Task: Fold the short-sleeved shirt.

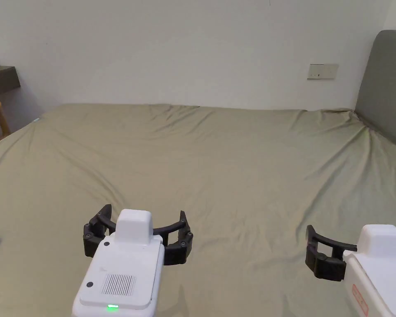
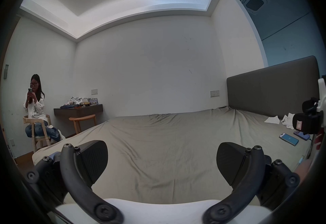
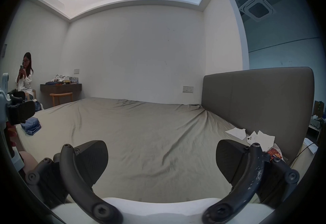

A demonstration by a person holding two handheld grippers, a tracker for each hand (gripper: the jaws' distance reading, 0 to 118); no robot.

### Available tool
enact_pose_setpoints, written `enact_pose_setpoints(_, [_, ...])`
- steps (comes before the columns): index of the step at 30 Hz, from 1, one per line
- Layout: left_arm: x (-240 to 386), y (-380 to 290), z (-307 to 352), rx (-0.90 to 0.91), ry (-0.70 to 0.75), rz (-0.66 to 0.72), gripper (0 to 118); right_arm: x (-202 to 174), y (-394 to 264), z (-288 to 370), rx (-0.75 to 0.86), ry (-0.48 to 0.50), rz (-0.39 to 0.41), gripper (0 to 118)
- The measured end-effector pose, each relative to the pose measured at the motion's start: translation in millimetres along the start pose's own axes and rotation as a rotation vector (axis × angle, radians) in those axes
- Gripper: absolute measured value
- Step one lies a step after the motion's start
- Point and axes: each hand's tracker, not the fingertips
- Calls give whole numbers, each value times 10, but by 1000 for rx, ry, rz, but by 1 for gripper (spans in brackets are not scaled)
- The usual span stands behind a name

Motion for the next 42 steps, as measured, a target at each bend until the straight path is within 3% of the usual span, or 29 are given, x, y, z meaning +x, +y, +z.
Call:
enact_pose_setpoints(10, [-29, 12, 18, -12, 10, 6, 118, -160, 45, -78, -44, 3, 42, 118])
enact_pose_setpoints(18, [-70, 19, 25, -21, 14, 14, 118, -154, 68, -25, -11, 10, 8, 118])
enact_pose_setpoints(21, [-87, 22, 17, -26, 15, 24, 118, -92, 69, -36, -19, 56, -33, 118])
enact_pose_setpoints(24, [-95, 27, 7, -30, 17, 32, 118, -93, 65, -49, -19, 10, -35, 118])
enact_pose_setpoints(31, [-79, 35, -9, -36, 14, 35, 118, -136, 84, -27, -12, 12, -6, 118])
enact_pose_setpoints(39, [-50, 33, -18, -37, 12, 25, 118, -63, 84, -49, -28, 1, -47, 118])
enact_pose_setpoints(42, [-46, 36, -18, -37, 12, 26, 118, -90, 66, -6, 2, -13, -28, 118])
